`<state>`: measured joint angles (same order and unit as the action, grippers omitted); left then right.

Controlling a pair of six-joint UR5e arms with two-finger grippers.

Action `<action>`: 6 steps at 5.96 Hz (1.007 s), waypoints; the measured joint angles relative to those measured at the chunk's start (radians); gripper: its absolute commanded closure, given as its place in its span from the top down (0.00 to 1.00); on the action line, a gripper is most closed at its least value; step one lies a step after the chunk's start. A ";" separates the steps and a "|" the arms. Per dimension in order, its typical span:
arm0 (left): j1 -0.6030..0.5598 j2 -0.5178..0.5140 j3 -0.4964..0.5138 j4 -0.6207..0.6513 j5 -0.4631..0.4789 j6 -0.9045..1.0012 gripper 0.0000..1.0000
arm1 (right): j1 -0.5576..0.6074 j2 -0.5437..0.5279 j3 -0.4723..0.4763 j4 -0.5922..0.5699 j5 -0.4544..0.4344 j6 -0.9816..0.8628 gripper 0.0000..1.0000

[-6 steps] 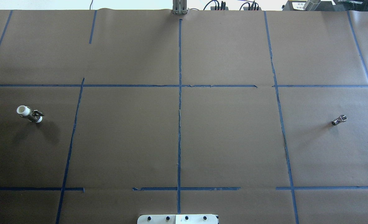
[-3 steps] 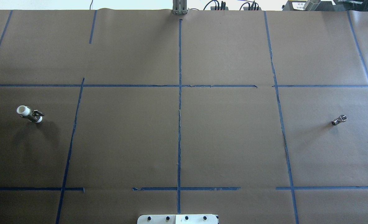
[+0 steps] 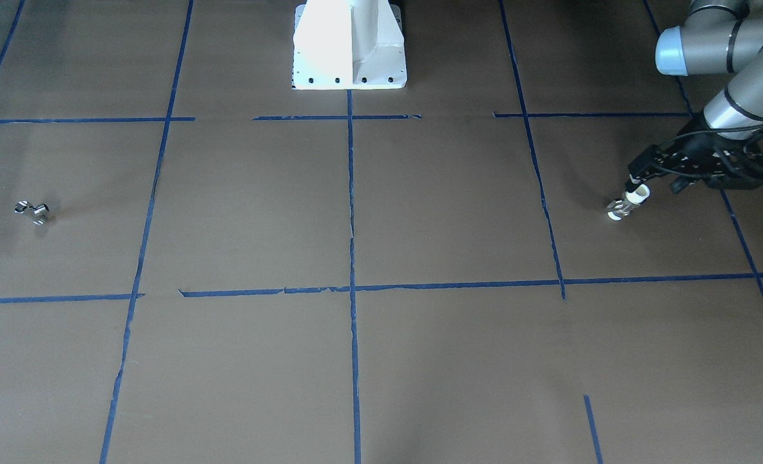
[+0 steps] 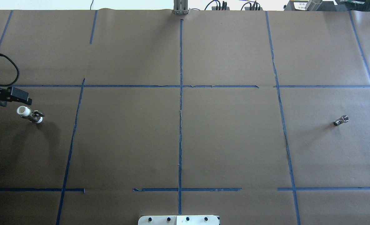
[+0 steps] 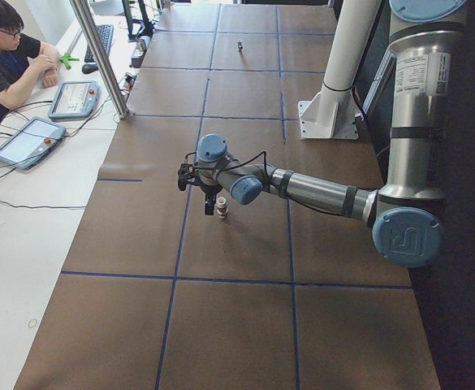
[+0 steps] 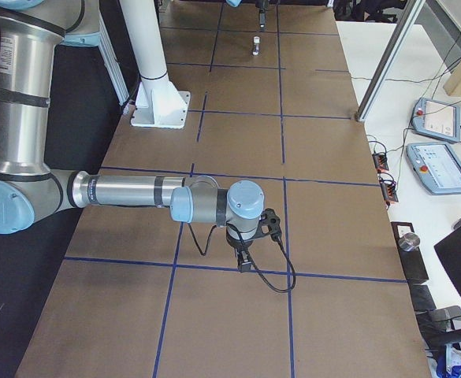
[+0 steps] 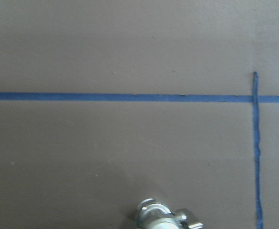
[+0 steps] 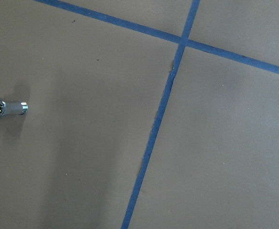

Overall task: Assemble PPR valve and pipe with both arms
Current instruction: 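Lower the left gripper onto the white pipe piece and grasp it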

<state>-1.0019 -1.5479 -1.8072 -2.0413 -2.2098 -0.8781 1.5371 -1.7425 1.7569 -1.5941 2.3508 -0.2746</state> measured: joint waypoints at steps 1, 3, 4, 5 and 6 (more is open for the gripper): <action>0.022 0.001 0.000 0.000 0.019 -0.018 1.00 | 0.000 0.000 0.000 0.000 0.000 0.000 1.00; 0.048 0.002 0.015 0.000 0.043 -0.022 1.00 | 0.000 -0.001 0.000 -0.001 0.001 -0.001 1.00; 0.059 0.003 0.019 0.001 0.063 -0.022 0.97 | 0.000 -0.002 -0.001 -0.001 0.001 -0.001 1.00; 0.064 0.003 0.022 0.002 0.072 -0.020 0.87 | 0.000 -0.004 -0.001 0.000 0.001 -0.001 1.00; 0.065 0.004 0.023 0.002 0.075 -0.018 0.55 | 0.000 -0.004 -0.001 0.000 0.001 -0.001 1.00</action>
<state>-0.9365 -1.5441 -1.7838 -2.0388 -2.1350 -0.8965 1.5371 -1.7469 1.7564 -1.5939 2.3516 -0.2760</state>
